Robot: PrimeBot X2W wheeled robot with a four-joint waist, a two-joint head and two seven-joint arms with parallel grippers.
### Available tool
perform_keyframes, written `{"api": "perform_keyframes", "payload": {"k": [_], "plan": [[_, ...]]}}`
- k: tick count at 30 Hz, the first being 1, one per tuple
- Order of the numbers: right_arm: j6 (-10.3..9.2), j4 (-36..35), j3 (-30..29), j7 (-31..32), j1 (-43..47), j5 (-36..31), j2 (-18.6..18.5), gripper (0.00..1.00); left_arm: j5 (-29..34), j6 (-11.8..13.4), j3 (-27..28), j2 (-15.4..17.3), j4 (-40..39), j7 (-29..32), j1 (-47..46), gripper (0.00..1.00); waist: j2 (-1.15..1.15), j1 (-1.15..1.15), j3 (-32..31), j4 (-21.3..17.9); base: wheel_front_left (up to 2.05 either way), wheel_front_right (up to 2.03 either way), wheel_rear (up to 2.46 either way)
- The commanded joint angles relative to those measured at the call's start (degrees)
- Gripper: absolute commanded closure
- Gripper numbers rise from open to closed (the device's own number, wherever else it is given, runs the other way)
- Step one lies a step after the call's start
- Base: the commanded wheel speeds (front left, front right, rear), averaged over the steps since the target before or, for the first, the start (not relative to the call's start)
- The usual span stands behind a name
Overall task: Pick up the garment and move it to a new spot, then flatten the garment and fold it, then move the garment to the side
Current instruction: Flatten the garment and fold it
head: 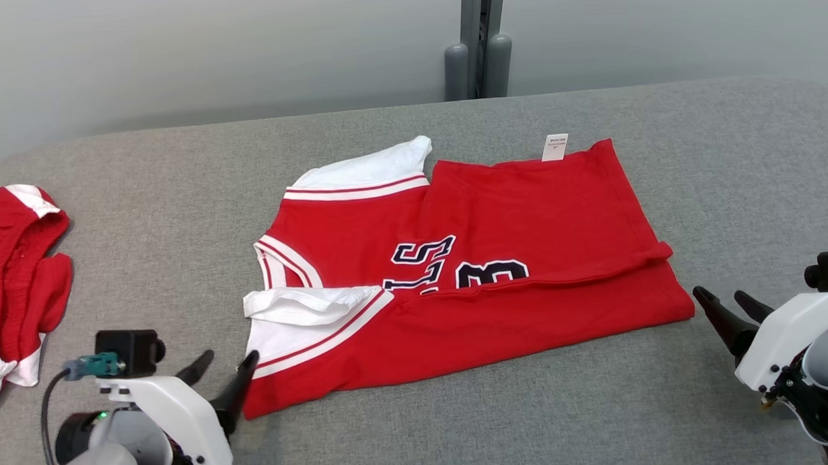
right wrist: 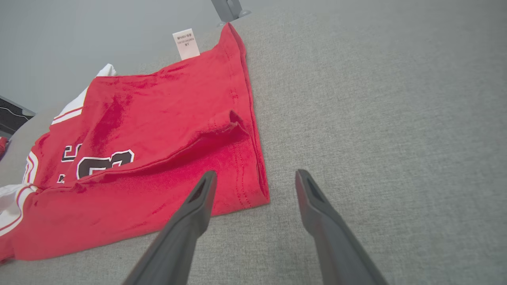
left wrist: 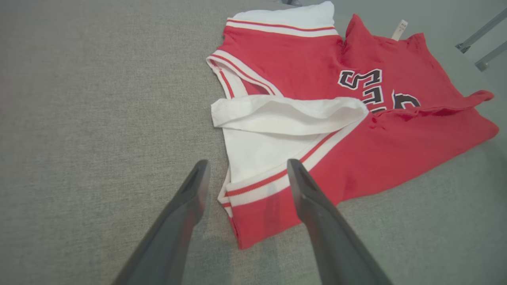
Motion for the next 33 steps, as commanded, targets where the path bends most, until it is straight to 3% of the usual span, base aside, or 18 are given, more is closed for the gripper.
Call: {"api": "perform_keyframes", "payload": {"k": [1, 9, 15, 27, 28, 29, 31, 32, 33], "plan": [[0.13, 1.31, 0.11, 0.51, -0.71, 0.26, -0.09, 0.0, -0.34, 0.2, -0.27, -0.83, 0.22, 0.15, 1.14, 0.0, 0.0, 0.0, -0.09, 0.25, 0.0, 0.0, 0.0], [0.13, 5.26, 1.71, 2.92, -2.48, 1.01, 0.93, 0.0, -2.59, -1.24, -1.59, -2.74, 4.3, 3.49, 2.54, 0.0, 0.0, 0.0, 0.18, 0.39, 0.0, 0.0, 0.0], [0.13, 8.02, 3.24, 4.42, -4.37, 1.45, 1.59, 0.0, -3.96, -4.64, -1.69, -4.44, 9.09, 5.01, 1.22, 0.0, 0.0, 0.0, 1.39, 0.14, 0.0, 0.0, 0.0], [0.13, 11.54, 5.18, 5.92, -6.39, 2.61, 2.98, 0.0, -3.9, -8.17, -3.03, -6.7, 12.49, 7.21, -0.19, 0.0, 0.0, 0.0, 2.52, 0.07, 0.0, 0.0, 0.0], [0.13, 11.71, 5.28, 5.82, -6.45, 2.63, 3.08, 0.0, -3.97, -8.53, -3.09, -6.83, 12.48, 7.4, -0.24, 0.25, 0.0, 0.0, 2.57, 0.08, 0.0, 0.0, 0.0], [0.13, 11.81, 5.39, 5.7, -6.53, 2.76, 3.14, 0.0, -4.06, -8.77, -3.19, -6.91, 12.44, 7.67, -0.3, 0.43, 0.0, 0.0, 2.64, 0.1, 0.0, 0.0, 0.0], [0.13, 11.78, 5.78, 5.64, -6.58, 3.22, 3.24, 0.0, -4.02, -9.13, -3.27, -7.08, 12.33, 7.76, -0.31, 0.72, 0.0, 0.0, 2.76, 0.18, 0.0, 0.0, 0.0], [0.13, 11.71, 6.03, 5.7, -6.63, 3.51, 3.26, 0.34, -4.01, -9.23, -3.26, -7.07, 12.25, 7.87, -0.36, 0.9, 0.0, 0.0, 2.8, 0.21, 0.0, 0.0, 0.0], [0.13, 11.62, 6.3, 5.72, -6.74, 3.78, 3.27, 0.58, -3.99, -9.39, -3.26, -7.0, 12.23, 7.94, -0.43, 1.0, 0.0, 0.0, 2.83, 0.23, 0.0, 0.0, 0.0]]}}
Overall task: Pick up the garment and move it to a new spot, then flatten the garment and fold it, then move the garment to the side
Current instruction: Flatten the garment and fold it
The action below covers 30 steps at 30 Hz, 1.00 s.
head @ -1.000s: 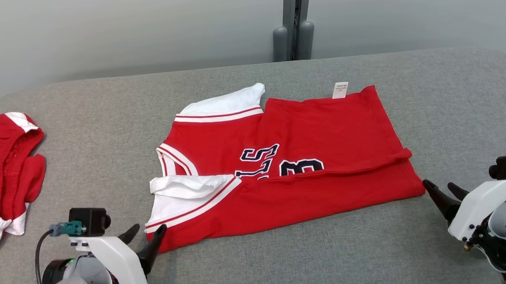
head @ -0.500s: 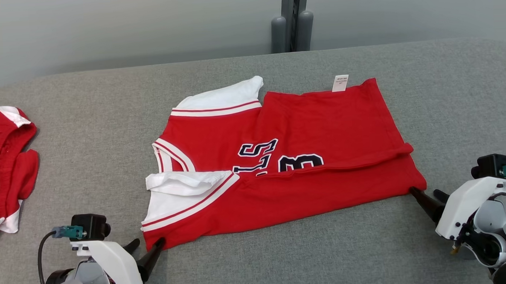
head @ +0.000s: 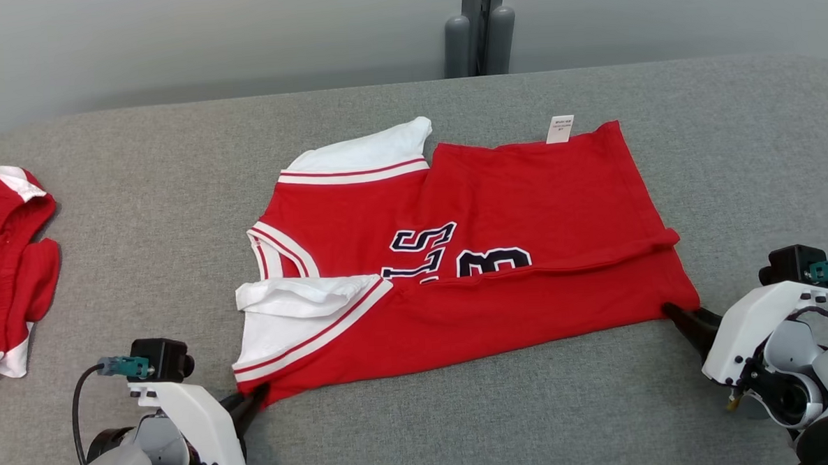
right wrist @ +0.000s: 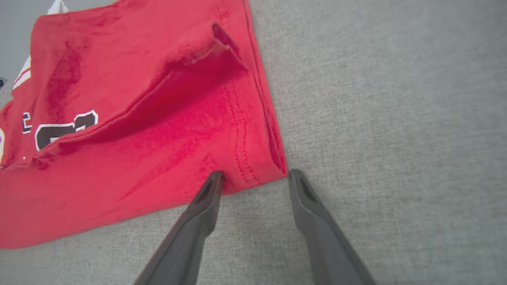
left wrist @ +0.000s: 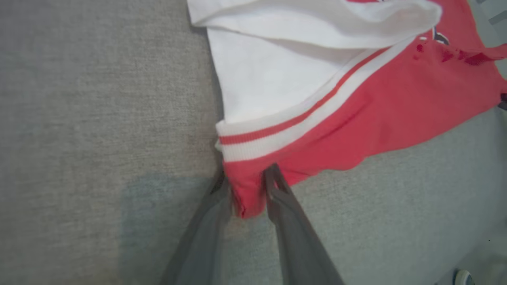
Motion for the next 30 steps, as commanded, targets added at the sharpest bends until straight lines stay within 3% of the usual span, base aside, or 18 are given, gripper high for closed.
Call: {"api": "perform_keyframes", "payload": {"k": [1, 2, 15, 30], "plan": [[0.13, 0.36, 0.7, 0.09, 0.15, 0.54, 0.53, 0.84, -0.01, -0.41, -0.58, -0.31, 0.04, 0.45, 0.27, 1.0, 0.0, 0.0, 0.0, 0.03, 0.0, 0.0, 0.0], [0.13, 0.2, 0.89, -0.08, 0.08, 0.79, 0.48, 1.0, 0.03, -0.41, -0.52, -0.24, 0.09, 0.43, 0.16, 1.0, 0.0, 0.0, -0.03, 0.05, 0.0, 0.0, 0.0], [0.13, -2.33, 3.74, -0.55, 3.14, 5.49, -2.86, 1.0, 1.4, 0.42, -1.2, 1.49, -1.85, 0.43, 1.08, 1.0, 0.0, 0.0, -5.04, 0.29, 0.0, 0.0, 0.0], [0.08, -10.79, 3.87, 2.5, 12.82, 8.74, -8.17, 1.0, -0.22, 6.27, -3.38, 11.13, -17.15, 6.93, 5.79, 1.0, 0.0, 0.0, -10.45, 0.34, 0.0, 0.0, 0.0]]}}
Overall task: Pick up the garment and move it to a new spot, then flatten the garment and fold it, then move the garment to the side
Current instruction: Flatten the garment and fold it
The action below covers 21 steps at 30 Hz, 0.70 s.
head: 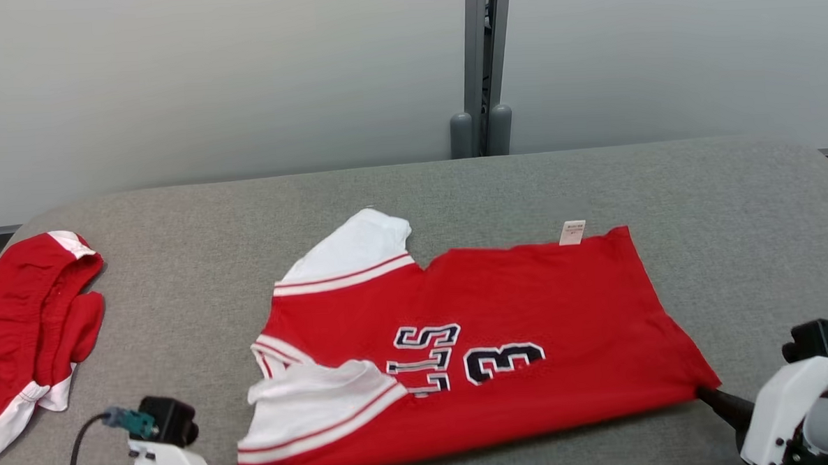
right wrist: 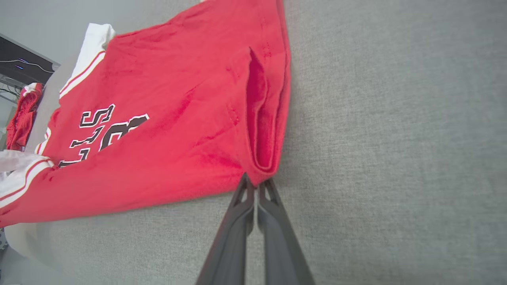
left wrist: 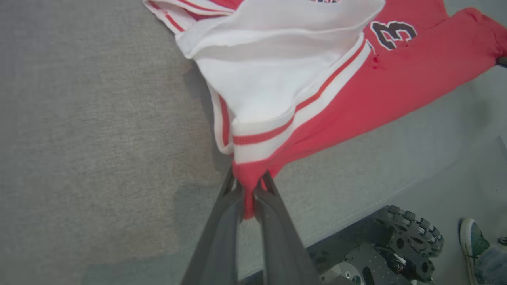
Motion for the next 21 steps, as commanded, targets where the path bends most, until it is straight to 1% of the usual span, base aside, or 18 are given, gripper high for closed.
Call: {"api": "perform_keyframes", "payload": {"k": [1, 5, 9, 15, 21], "plan": [[0.03, 0.02, -0.29, 0.22, 1.0, -0.36, -0.62, 1.0, -0.25, 0.45, -0.16, 0.6, -0.38, 0.2, 0.92, 1.0, 0.0, 0.0, -0.11, -0.05, 0.0, 0.0, 0.0], [0.03, -1.57, -2.04, 0.92, 4.25, -1.08, -0.96, 1.0, -0.73, 2.28, -0.62, 2.92, -4.91, 0.9, 2.69, 1.0, 0.0, 0.0, -0.33, -0.06, 0.0, 0.0, 0.0], [0.03, -3.28, -4.33, 1.44, 7.9, -2.11, -0.42, 1.0, -1.09, 3.66, -0.78, 4.29, -7.69, 0.8, 4.11, 1.0, 0.0, 0.0, -0.34, 0.09, 0.0, 0.0, 0.0], [0.02, -6.22, -8.59, 2.61, 12.1, -4.77, 0.71, 1.0, -2.0, 4.14, -1.28, 5.78, -9.81, 1.55, 5.41, 1.0, 0.0, 0.0, -0.02, -0.24, 0.0, 0.0, 0.0], [0.02, -8.56, -12.4, 5.29, 13.92, -8.21, 3.14, 1.0, -2.09, 4.04, -1.66, 5.19, -9.63, 1.6, 6.25, 1.0, 0.0, 0.0, 0.16, -0.56, 0.0, 0.0, 0.0]]}}
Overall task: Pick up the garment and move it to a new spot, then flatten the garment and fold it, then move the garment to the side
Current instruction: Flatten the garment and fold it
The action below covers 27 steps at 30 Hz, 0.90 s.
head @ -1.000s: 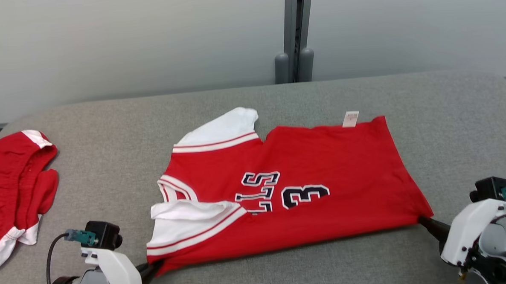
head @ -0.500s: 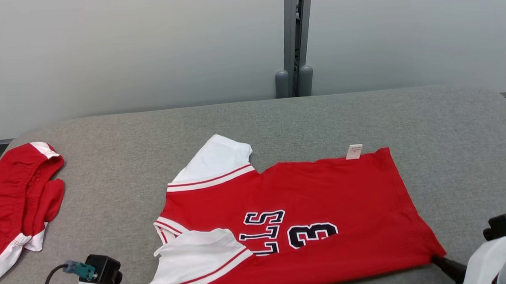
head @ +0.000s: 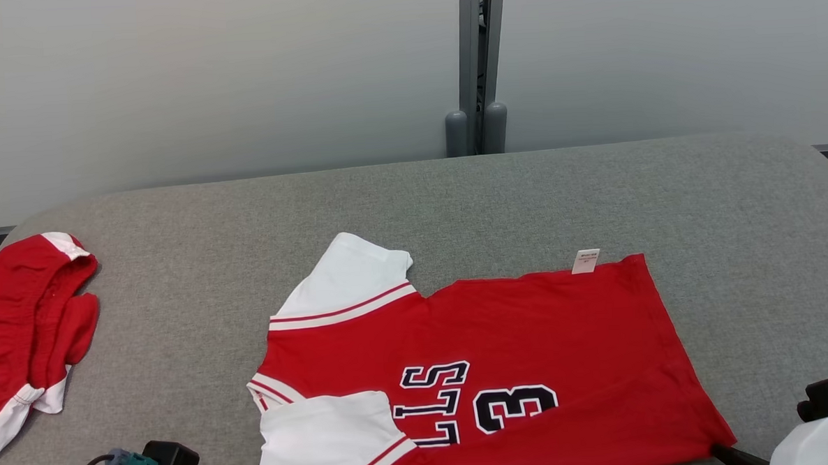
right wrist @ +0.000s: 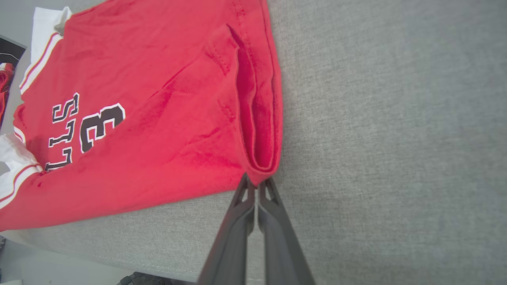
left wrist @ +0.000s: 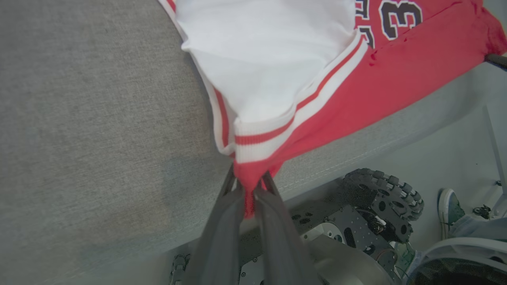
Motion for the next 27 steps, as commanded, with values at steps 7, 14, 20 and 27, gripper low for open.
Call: {"api": "perform_keyframes", "payload": {"k": [7, 14, 20, 27], "plan": [[0.02, -3.46, -4.81, 3.47, 2.13, -4.39, 2.81, 0.0, 0.54, 0.53, 0.13, -0.41, 1.0, -0.51, 0.51, 0.0, 0.0, 0.0, -0.32, 0.1, 0.0, 0.0, 0.0], [0.02, -9.24, -9.53, 5.51, 3.51, -7.91, 4.09, 0.0, 1.5, 0.97, 1.9, 0.31, 0.9, -2.64, -1.54, 0.0, 0.0, 0.0, -0.87, 0.13, 0.0, 0.0, 0.0], [0.02, -15.36, -13.76, 7.46, 3.04, -11.41, 5.41, 0.0, 3.52, 2.57, 3.78, 0.16, -1.43, -5.73, -3.48, 0.0, 0.0, 0.0, -1.21, -0.63, 0.0, 0.0, 0.0], [0.02, -18.35, -13.8, 7.87, 0.81, -13.79, 6.48, 0.0, 6.32, 3.88, 5.41, -0.76, -0.78, -8.39, -6.33, 0.0, 0.0, 0.0, -1.08, -1.54, 0.0, 0.0, 0.0]]}}
